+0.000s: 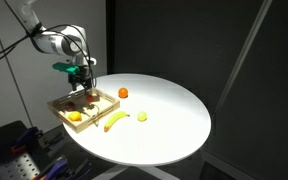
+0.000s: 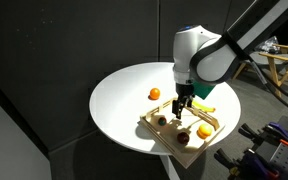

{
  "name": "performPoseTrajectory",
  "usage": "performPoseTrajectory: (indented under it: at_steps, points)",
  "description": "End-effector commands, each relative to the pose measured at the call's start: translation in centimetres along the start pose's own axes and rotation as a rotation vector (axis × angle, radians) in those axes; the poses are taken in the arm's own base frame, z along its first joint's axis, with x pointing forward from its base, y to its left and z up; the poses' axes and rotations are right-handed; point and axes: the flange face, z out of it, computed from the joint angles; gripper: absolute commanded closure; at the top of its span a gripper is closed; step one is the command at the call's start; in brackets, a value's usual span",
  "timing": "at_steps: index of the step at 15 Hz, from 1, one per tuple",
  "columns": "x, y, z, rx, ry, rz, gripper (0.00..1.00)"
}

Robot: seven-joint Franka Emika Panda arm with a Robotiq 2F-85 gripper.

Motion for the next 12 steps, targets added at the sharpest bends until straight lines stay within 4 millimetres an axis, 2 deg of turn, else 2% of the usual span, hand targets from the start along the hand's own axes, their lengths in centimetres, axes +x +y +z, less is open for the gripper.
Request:
performPoseTrajectory:
  at_steps: [1, 7, 12]
  points:
    - [0.4, -0.3, 0.8, 0.012, 0.036, 0.031, 0.0]
    - [1.3, -0.6, 2.0, 0.032, 0.084, 0.032, 0.0]
    - [1.0, -0.5, 2.4, 0.035, 0.076, 0.014, 0.0]
